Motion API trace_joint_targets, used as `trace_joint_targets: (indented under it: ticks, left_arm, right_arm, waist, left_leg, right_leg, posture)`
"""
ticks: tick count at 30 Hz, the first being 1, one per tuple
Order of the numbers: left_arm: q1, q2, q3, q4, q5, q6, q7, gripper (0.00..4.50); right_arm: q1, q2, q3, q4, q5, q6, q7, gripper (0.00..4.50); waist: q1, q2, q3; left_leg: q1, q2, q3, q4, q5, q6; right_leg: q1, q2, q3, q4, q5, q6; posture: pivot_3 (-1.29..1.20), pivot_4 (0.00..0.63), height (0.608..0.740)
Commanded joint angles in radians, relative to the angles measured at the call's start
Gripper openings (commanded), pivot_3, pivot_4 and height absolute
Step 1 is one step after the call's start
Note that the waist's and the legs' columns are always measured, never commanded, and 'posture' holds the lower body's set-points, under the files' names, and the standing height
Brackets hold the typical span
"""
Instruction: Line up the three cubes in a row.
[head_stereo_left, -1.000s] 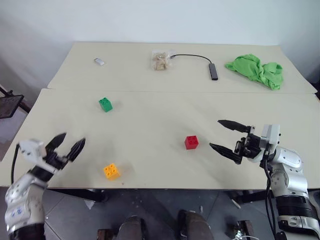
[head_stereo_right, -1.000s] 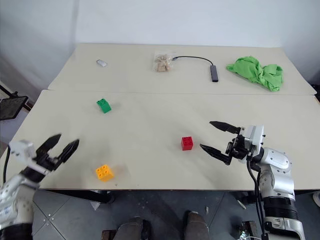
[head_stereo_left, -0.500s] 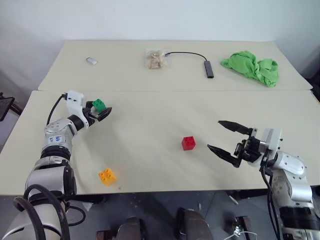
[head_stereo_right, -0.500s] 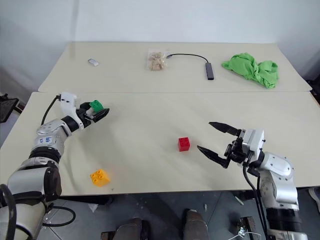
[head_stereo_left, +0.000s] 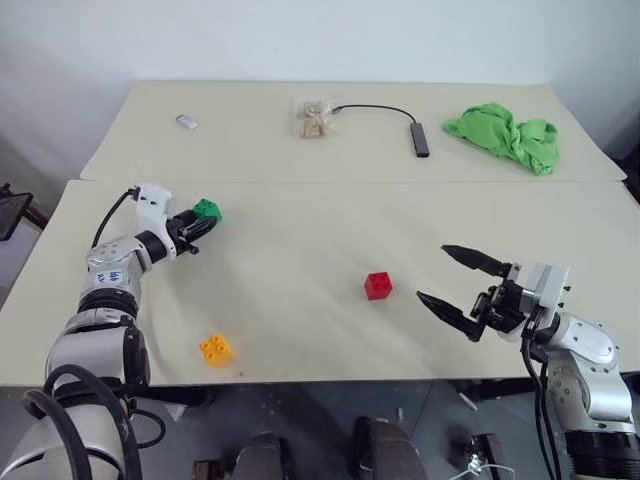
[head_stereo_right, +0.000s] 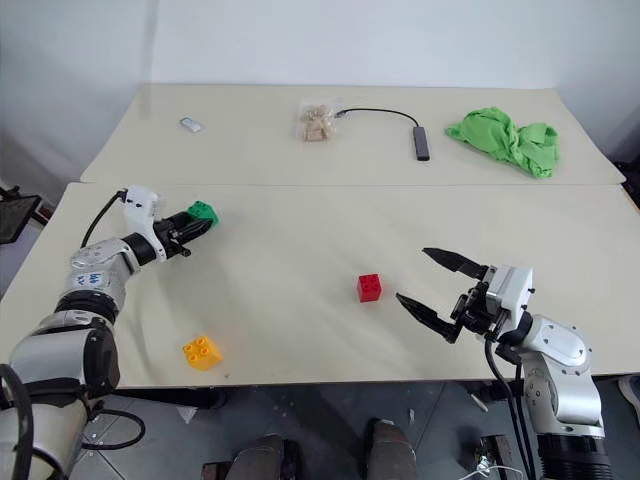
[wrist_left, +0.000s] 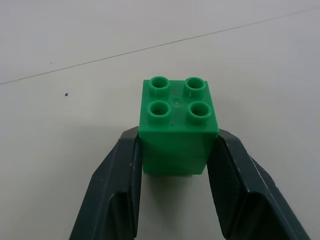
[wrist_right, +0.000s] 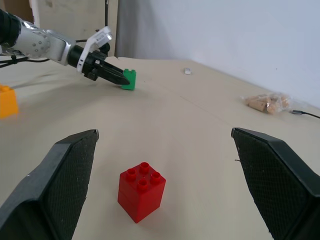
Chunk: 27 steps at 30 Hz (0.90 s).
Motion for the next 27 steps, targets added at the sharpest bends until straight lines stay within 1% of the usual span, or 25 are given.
trace_joint_targets:
  ticks: [1, 3, 5, 6, 8, 10, 13, 17, 21, 26, 27]
  left_arm:
    - [-0.013, 0.022, -0.007, -0.065, -0.025, -0.045, -0.209, 1.47]
    - [-0.028, -0.005, -0.050, -0.138, -0.031, -0.039, -0.381, 1.47]
    - [-0.029, -0.029, -0.076, -0.199, -0.043, -0.022, -0.485, 1.47]
    - [-0.021, -0.055, -0.112, -0.250, -0.039, 0.001, -0.543, 1.47]
    - [-0.006, -0.099, -0.182, -0.326, -0.009, 0.031, -0.590, 1.47]
    - [0.005, -0.124, -0.218, -0.370, 0.006, 0.051, -0.586, 1.47]
    - [0.044, -0.174, -0.295, -0.458, 0.022, 0.069, -0.621, 1.47]
    - [0.073, -0.176, -0.343, -0.477, 0.042, 0.073, -0.625, 1.47]
    - [0.086, -0.183, -0.362, -0.497, 0.041, 0.103, -0.610, 1.47]
    - [0.075, -0.194, -0.372, -0.478, 0.057, 0.116, -0.557, 1.47]
    - [0.076, -0.195, -0.373, -0.482, 0.052, 0.126, -0.563, 1.82]
  right_arm:
    - [0.022, -0.015, -0.041, -0.041, 0.020, -0.011, -0.007, 4.50]
    - [0.033, -0.025, -0.048, -0.038, 0.020, -0.008, -0.002, 4.50]
    - [0.036, -0.030, -0.052, -0.035, 0.022, -0.004, 0.001, 4.50]
    - [0.035, -0.033, -0.053, -0.034, 0.023, 0.000, 0.004, 4.50]
    - [0.034, -0.039, -0.052, -0.031, 0.025, 0.005, 0.008, 4.50]
    - [0.034, -0.043, -0.049, -0.030, 0.026, 0.008, 0.011, 4.50]
    - [0.046, -0.053, -0.043, -0.039, 0.027, 0.016, 0.021, 4.50]
    - [0.054, -0.056, -0.043, -0.046, 0.026, 0.018, 0.023, 4.50]
    - [0.072, -0.052, -0.049, -0.058, 0.023, 0.013, 0.017, 4.50]
    - [0.090, -0.041, -0.043, -0.077, 0.018, 0.012, -0.001, 4.50]
    - [0.092, -0.040, -0.042, -0.079, 0.018, 0.011, -0.004, 4.50]
  waist:
    - [0.002, 0.000, 0.000]
    - [0.007, 0.000, 0.000]
    - [0.012, 0.000, 0.000]
    - [0.014, 0.000, 0.000]
    - [0.022, 0.000, 0.000]
    - [0.023, 0.000, 0.000]
    - [0.022, 0.000, 0.000]
    - [0.022, 0.000, 0.000]
    - [0.026, 0.000, 0.000]
    - [0.032, 0.000, 0.000]
    - [0.032, 0.000, 0.000]
  left_leg:
    - [0.000, 0.000, 0.000, 0.000, 0.000, 0.000]
    - [-0.001, 0.000, 0.000, 0.001, 0.000, 0.000]
    - [-0.001, 0.000, 0.000, 0.002, 0.000, 0.000]
    - [-0.001, 0.000, 0.000, 0.003, 0.000, 0.000]
    - [-0.001, 0.000, 0.000, 0.003, 0.000, 0.000]
    - [-0.001, 0.000, 0.000, 0.004, 0.000, 0.000]
    - [-0.001, 0.000, 0.000, 0.004, 0.000, 0.000]
    - [-0.001, 0.000, 0.000, 0.004, 0.000, 0.000]
    - [-0.001, 0.000, 0.000, 0.005, 0.000, 0.001]
    - [-0.001, 0.000, -0.001, 0.005, 0.000, 0.001]
    - [-0.001, 0.000, -0.001, 0.005, 0.000, 0.001]
  right_leg:
    - [0.000, 0.000, 0.000, 0.000, 0.000, 0.000]
    - [0.000, 0.000, 0.000, 0.000, 0.000, 0.000]
    - [0.000, 0.000, 0.000, 0.000, 0.000, 0.000]
    - [0.000, 0.000, 0.000, 0.000, 0.000, 0.000]
    - [0.001, 0.000, 0.000, 0.000, 0.000, 0.000]
    - [0.001, 0.000, 0.001, 0.000, 0.000, 0.000]
    - [0.001, 0.000, 0.001, 0.000, 0.000, 0.000]
    - [0.001, 0.000, 0.001, 0.000, 0.000, 0.000]
    - [0.001, 0.000, 0.001, 0.000, 0.000, 0.000]
    - [0.002, 0.000, 0.001, 0.000, 0.000, 0.000]
    - [0.002, 0.000, 0.001, 0.000, 0.000, 0.000]
  posture:
    - [0.00, 0.150, 0.740]
    - [0.00, 0.150, 0.740]
    - [0.00, 0.150, 0.740]
    - [0.00, 0.150, 0.740]
    - [0.00, 0.150, 0.740]
    - [0.00, 0.150, 0.740]
    - [0.00, 0.150, 0.740]
    - [0.00, 0.150, 0.740]
    - [0.00, 0.150, 0.740]
    - [0.00, 0.150, 0.740]
    - [0.00, 0.150, 0.740]
